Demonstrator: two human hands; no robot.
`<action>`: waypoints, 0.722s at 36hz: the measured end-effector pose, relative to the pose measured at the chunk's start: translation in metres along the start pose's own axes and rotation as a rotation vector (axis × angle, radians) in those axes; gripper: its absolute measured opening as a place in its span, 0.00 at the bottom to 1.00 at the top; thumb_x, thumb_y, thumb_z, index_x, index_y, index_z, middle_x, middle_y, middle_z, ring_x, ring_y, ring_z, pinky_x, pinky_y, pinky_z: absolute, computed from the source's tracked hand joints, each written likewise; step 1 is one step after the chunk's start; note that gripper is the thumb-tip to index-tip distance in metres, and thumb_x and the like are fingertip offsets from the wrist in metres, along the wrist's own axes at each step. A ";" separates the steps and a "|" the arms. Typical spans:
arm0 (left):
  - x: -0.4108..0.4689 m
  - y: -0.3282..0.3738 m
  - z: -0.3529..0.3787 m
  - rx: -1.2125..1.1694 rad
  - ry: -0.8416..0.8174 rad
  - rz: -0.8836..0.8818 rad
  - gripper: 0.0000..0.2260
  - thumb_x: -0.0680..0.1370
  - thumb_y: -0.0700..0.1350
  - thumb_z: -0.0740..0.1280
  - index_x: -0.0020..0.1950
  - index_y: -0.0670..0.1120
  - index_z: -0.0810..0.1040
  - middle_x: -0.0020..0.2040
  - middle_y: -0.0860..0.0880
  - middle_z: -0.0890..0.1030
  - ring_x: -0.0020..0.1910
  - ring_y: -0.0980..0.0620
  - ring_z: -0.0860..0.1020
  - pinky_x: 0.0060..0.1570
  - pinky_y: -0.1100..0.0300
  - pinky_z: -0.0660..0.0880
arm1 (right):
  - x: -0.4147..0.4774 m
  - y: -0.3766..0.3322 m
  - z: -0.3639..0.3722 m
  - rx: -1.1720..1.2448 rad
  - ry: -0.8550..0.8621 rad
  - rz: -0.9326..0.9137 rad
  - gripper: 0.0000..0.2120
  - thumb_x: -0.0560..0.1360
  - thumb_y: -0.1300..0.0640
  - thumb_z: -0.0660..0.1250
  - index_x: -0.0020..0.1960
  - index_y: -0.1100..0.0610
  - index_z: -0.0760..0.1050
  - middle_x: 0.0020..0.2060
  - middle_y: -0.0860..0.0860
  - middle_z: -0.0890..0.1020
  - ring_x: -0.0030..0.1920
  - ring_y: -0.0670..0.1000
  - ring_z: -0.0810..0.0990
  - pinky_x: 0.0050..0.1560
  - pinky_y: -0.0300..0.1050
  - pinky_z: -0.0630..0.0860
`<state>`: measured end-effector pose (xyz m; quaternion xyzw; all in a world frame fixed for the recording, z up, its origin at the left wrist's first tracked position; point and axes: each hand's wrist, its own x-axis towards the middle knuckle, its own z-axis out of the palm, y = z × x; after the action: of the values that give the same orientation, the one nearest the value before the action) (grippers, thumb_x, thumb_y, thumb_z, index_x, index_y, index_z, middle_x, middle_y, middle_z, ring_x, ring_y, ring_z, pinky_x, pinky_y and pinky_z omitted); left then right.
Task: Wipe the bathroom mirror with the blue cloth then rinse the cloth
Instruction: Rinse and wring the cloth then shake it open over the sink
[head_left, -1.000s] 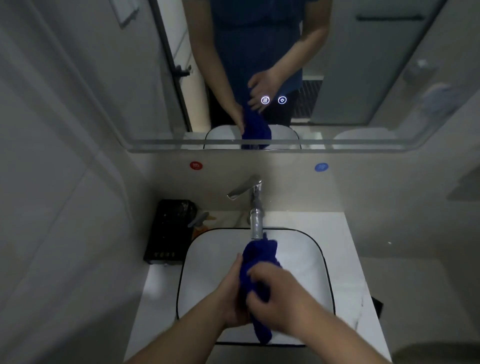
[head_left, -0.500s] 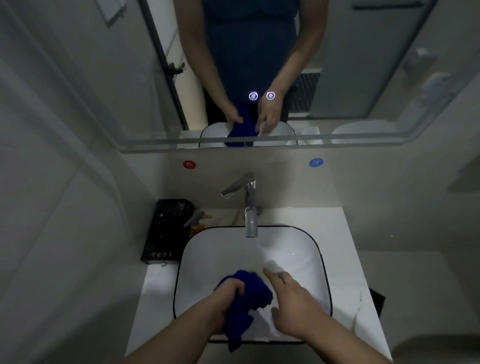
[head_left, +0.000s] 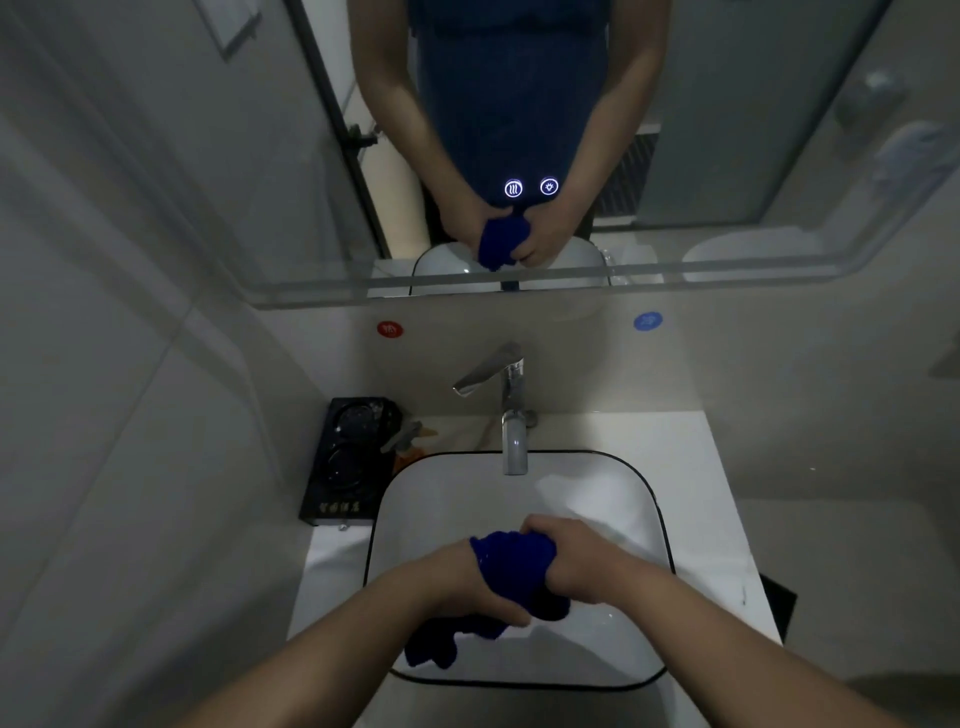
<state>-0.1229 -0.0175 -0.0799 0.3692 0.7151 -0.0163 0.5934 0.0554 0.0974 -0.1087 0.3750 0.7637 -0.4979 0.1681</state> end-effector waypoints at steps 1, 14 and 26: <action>0.004 0.002 0.003 0.031 0.064 -0.010 0.43 0.67 0.58 0.85 0.77 0.51 0.72 0.62 0.52 0.84 0.61 0.52 0.83 0.64 0.53 0.80 | 0.003 -0.001 0.000 0.044 0.001 0.001 0.20 0.68 0.63 0.62 0.52 0.41 0.78 0.48 0.49 0.84 0.50 0.51 0.84 0.47 0.48 0.84; 0.032 -0.015 0.033 -0.756 0.173 0.141 0.33 0.69 0.50 0.85 0.72 0.50 0.78 0.59 0.48 0.89 0.59 0.47 0.87 0.66 0.43 0.82 | 0.015 -0.014 0.019 0.916 0.179 0.292 0.41 0.55 0.65 0.57 0.70 0.59 0.74 0.61 0.66 0.80 0.61 0.70 0.82 0.48 0.55 0.79; 0.032 0.003 0.056 -1.669 -0.011 0.010 0.22 0.79 0.51 0.77 0.69 0.40 0.82 0.63 0.33 0.85 0.69 0.31 0.80 0.75 0.35 0.72 | -0.002 -0.030 0.033 0.931 0.170 0.156 0.26 0.70 0.60 0.67 0.68 0.53 0.78 0.55 0.56 0.87 0.55 0.56 0.86 0.51 0.46 0.81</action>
<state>-0.0752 -0.0249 -0.1228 -0.1887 0.4878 0.5196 0.6756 0.0305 0.0609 -0.1027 0.5060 0.4400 -0.7405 -0.0441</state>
